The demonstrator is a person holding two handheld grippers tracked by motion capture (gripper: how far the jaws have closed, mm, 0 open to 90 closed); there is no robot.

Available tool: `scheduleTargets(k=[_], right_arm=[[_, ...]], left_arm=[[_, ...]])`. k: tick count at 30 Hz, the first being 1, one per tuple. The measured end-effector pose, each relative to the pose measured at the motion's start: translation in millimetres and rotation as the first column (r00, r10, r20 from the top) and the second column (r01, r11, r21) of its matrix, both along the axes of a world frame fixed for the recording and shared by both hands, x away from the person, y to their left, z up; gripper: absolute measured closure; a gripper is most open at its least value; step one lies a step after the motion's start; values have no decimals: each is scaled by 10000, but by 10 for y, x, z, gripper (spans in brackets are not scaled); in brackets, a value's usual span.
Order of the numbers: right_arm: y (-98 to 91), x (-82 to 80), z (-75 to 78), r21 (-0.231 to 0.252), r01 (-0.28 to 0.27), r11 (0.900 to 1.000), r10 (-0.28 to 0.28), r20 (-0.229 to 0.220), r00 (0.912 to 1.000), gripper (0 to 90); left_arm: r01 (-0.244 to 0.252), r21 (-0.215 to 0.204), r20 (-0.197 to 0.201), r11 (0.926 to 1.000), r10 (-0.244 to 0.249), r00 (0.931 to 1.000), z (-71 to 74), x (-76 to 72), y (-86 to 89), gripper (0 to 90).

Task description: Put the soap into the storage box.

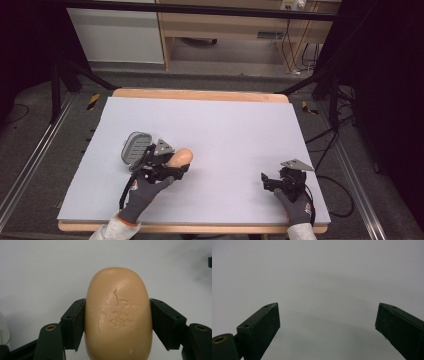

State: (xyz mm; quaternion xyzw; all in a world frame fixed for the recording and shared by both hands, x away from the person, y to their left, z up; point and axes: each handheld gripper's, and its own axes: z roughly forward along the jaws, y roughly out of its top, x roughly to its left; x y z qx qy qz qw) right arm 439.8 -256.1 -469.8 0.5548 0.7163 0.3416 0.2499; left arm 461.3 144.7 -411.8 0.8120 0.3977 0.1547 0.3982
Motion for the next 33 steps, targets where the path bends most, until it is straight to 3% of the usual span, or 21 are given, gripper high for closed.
scheduleTargets(k=[14, 33], right_arm=[[15, -3, -2, -55, -136, 9999, 136, -21, 9999, 59], [36, -3, -3, -22, -235, 9997, 235, -15, 9997, 59]], left_arm=[[-850, -507, 276, 9951, 865, 9959, 132, -4, 438, 317], [-2079, -626, 195, 9762, 2094, 9776, 123, 222, 852, 317]])
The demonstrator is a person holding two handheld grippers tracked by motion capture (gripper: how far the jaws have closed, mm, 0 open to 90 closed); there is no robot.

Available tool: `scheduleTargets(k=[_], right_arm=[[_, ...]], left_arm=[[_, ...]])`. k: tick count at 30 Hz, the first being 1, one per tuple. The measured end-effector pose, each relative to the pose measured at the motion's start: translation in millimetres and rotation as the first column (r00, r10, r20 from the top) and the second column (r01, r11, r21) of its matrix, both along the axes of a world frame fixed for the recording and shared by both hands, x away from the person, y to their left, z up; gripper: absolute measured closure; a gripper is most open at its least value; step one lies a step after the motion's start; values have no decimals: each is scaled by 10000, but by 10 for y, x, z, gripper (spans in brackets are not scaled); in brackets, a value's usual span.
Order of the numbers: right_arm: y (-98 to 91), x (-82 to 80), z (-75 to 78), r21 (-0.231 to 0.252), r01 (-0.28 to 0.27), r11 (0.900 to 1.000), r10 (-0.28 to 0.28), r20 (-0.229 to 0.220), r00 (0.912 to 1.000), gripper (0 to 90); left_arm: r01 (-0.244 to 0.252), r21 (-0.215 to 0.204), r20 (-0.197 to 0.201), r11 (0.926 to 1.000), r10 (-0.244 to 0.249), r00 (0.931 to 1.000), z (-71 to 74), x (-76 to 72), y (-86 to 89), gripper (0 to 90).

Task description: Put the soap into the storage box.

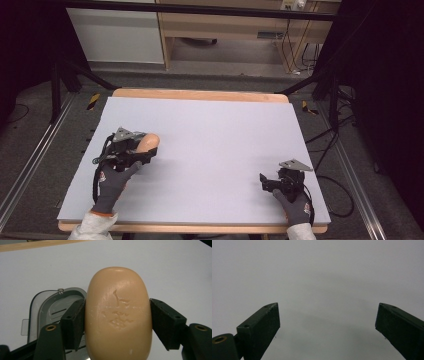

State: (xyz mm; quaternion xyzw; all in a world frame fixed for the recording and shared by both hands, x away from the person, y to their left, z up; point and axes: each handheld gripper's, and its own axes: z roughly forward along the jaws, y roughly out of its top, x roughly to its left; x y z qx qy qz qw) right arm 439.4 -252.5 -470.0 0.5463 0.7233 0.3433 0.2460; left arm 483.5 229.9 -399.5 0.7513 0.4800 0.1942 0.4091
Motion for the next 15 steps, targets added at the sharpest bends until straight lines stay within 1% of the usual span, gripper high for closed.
scheduleTargets(k=[5, 11, 15], right_arm=[[4, 1, -3, -3, -6, 10000, 6, -18, 10000, 59], [8, 3, -7, -41, -16, 10000, 15, -30, 10000, 59], [5, 5, -8, -38, -24, 10000, 24, -28, 10000, 59]], left_arm=[[-242, -73, -56, 9997, 241, 9997, -24, 37, 72, 317], [-477, 40, -72, 9989, 478, 9988, -49, 65, 131, 317], [-605, 21, -110, 9982, 606, 9981, -66, 83, 171, 317]])
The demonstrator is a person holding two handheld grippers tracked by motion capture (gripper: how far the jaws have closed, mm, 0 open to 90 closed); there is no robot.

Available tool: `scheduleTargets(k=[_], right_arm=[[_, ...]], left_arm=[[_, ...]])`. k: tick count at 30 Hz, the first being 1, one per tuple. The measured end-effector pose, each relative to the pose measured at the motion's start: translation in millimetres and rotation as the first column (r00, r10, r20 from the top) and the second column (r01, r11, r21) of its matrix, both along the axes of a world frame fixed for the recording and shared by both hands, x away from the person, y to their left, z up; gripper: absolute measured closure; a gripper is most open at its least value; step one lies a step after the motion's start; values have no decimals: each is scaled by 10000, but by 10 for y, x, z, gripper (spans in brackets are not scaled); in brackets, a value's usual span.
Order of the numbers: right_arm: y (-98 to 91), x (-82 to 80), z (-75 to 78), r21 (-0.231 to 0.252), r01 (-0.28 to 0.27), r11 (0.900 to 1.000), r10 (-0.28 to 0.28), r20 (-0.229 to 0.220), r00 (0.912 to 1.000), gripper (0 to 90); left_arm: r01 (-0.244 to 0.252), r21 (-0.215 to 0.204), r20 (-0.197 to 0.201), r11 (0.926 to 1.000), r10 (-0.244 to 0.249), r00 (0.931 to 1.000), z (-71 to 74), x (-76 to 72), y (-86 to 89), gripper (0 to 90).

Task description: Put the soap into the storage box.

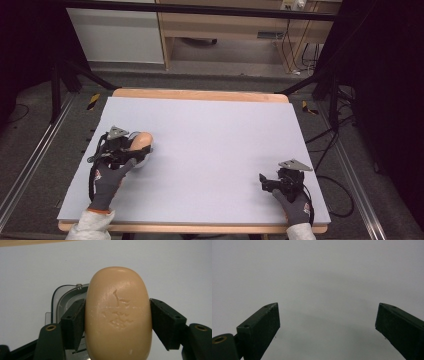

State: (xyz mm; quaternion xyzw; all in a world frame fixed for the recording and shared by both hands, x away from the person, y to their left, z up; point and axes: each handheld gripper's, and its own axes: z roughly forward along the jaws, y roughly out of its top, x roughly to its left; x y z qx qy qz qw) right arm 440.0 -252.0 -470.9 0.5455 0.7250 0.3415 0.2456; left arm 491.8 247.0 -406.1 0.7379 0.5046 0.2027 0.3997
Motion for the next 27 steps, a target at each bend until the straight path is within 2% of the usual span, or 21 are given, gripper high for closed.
scheduleTargets(k=[13, 27], right_arm=[[6, 0, -2, 11, -27, 10000, 27, -27, 10000, 59], [7, 1, -5, 11, -48, 10000, 48, -46, 10000, 59]], left_arm=[[-316, 149, -179, 9994, 319, 9993, -93, 53, 61, 317], [-442, 366, -412, 9984, 457, 9981, -186, 100, 89, 317]])
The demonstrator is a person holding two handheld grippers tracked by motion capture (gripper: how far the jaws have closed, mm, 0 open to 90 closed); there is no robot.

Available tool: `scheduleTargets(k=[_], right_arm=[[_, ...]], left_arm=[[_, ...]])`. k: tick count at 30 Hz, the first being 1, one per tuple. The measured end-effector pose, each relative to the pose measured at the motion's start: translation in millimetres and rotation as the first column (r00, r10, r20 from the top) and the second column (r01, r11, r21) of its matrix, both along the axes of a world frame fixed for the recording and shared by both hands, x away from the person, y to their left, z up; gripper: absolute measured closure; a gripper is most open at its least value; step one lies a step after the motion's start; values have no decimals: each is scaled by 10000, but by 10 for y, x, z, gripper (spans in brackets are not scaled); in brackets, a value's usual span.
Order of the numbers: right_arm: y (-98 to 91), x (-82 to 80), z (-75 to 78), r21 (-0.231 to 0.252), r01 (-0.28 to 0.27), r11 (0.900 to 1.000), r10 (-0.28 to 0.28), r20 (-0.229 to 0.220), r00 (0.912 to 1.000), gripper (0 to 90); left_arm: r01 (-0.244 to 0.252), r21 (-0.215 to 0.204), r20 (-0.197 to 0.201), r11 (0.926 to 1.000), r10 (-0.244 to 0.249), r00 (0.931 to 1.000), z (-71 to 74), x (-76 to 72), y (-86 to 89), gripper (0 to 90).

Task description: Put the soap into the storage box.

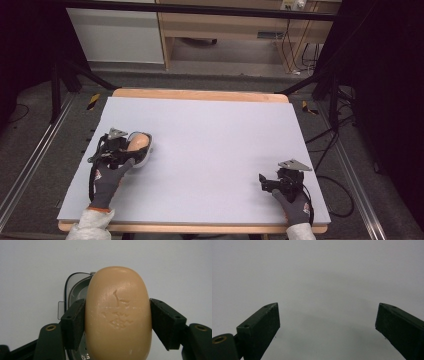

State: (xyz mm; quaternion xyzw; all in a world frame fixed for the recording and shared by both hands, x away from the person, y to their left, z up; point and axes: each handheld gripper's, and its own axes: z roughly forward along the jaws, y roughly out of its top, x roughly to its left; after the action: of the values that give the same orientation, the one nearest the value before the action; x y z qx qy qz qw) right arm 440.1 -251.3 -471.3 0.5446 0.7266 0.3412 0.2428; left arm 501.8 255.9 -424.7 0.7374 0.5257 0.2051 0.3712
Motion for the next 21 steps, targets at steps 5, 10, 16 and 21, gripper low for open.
scheduleTargets(k=[5, 10, 16, 21], right_arm=[[-1, 3, -4, -55, -36, 10000, 36, 34, 10000, 59], [1, 4, -4, -36, -28, 10000, 28, 16, 10000, 58], [4, 3, -5, -48, -27, 10000, 27, 4, 10000, 58], [4, 4, -4, -45, -34, 10000, 34, -1, 10000, 58]], left_arm=[[-54, 26, -55, 10000, 55, 10000, -25, 10, 4, 317], [-69, 108, -57, 9999, 69, 10000, -42, 22, -5, 317], [-76, 176, -82, 9998, 77, 9999, -54, 28, -5, 316], [-139, 233, -156, 9996, 143, 9998, -79, 38, 0, 317]])
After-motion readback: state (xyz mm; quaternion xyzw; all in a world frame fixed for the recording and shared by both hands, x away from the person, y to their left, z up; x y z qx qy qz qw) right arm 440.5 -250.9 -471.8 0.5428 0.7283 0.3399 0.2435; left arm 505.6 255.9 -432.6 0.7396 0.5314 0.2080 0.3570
